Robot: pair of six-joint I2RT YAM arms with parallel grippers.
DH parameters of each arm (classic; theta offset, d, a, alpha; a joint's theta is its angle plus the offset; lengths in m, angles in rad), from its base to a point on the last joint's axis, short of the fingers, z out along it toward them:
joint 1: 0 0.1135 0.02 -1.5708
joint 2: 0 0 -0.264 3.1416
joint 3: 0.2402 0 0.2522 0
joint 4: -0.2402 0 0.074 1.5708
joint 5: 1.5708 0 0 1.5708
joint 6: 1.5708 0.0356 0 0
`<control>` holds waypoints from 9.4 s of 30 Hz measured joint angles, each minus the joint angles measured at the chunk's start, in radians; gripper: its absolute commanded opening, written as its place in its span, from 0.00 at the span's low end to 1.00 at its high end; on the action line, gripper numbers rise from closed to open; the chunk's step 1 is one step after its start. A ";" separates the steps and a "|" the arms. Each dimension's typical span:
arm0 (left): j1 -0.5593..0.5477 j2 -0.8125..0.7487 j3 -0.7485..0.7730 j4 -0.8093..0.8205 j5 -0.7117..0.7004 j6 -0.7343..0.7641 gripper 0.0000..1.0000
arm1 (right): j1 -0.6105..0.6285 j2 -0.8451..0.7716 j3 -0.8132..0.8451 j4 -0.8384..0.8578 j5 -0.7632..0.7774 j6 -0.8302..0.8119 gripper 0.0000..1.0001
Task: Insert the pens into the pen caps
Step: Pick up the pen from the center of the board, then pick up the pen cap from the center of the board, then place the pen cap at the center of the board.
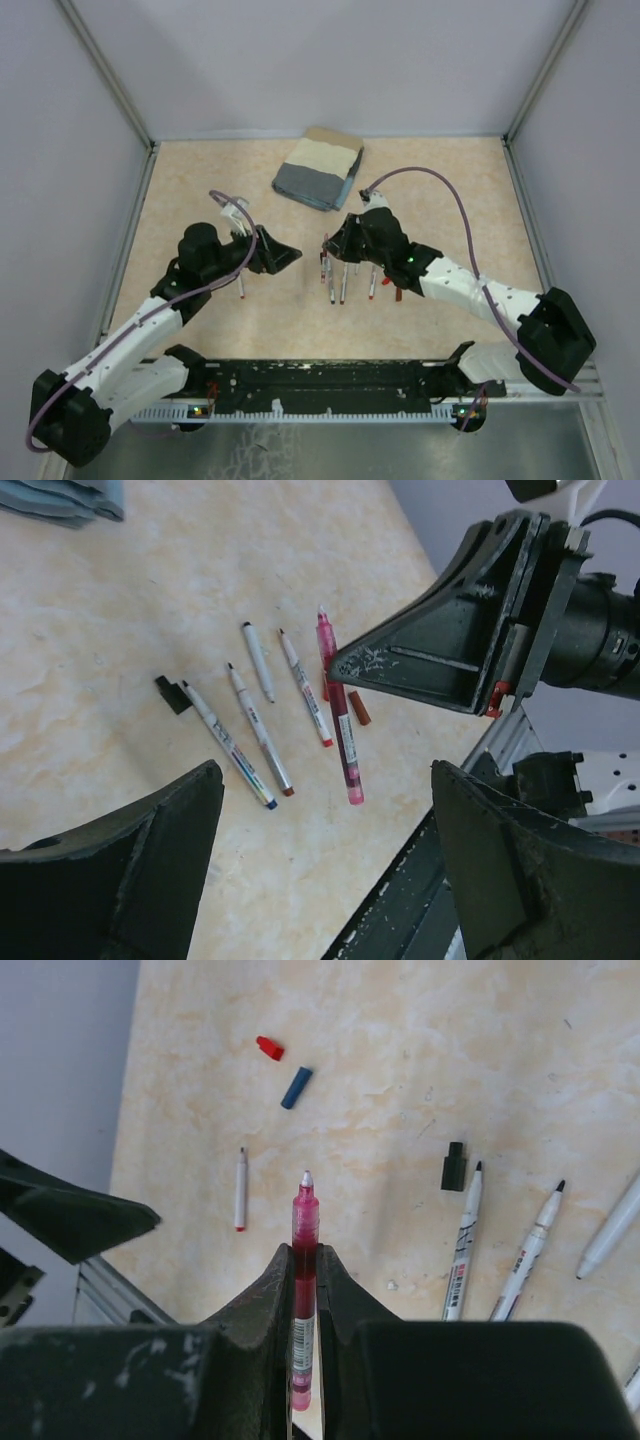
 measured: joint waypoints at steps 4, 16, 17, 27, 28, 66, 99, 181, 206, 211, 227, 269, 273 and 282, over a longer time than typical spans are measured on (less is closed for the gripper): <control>-0.068 0.043 -0.022 0.078 0.003 -0.031 0.86 | 0.000 -0.032 -0.017 0.051 -0.011 0.033 0.04; -0.137 0.153 -0.043 0.246 0.017 -0.080 0.69 | 0.000 -0.050 -0.017 0.149 -0.072 0.078 0.04; -0.142 0.164 -0.043 0.257 0.018 -0.083 0.65 | 0.000 -0.050 -0.017 0.158 -0.078 0.080 0.04; -0.170 0.229 -0.042 0.330 0.028 -0.099 0.39 | 0.000 -0.050 -0.017 0.203 -0.134 0.094 0.04; -0.170 0.231 -0.042 0.332 0.028 -0.101 0.37 | 0.000 -0.050 -0.017 0.208 -0.139 0.094 0.04; -0.174 0.205 0.207 0.038 -0.161 0.183 0.00 | -0.001 -0.289 -0.021 -0.299 0.194 -0.163 0.52; 0.153 0.220 0.292 -0.027 -0.048 0.293 0.00 | 0.177 0.208 0.073 -0.257 0.040 -0.214 0.42; 0.175 0.171 0.253 0.009 0.134 0.375 0.00 | 0.290 0.609 0.446 -0.428 0.045 -0.277 0.37; 0.175 0.145 0.253 0.009 0.133 0.375 0.00 | 0.341 0.720 0.590 -0.604 0.173 -0.317 0.04; 0.175 0.144 0.253 0.009 0.133 0.375 0.00 | 0.341 0.713 0.582 -0.591 0.175 -0.313 0.00; 0.175 0.156 0.252 0.002 0.101 0.375 0.00 | 0.165 0.048 -0.042 -0.138 0.103 -0.278 0.00; -0.014 0.220 0.322 -0.156 -0.257 0.330 0.00 | 0.167 -0.185 -0.145 0.044 -0.064 -0.654 0.05; 0.050 0.195 0.322 -0.178 -0.265 0.339 0.00 | 0.167 -0.049 -0.072 -0.097 -0.098 -0.639 0.06; 0.075 0.185 0.319 -0.188 -0.264 0.345 0.00 | 0.171 0.178 0.014 -0.334 -0.153 -0.628 0.08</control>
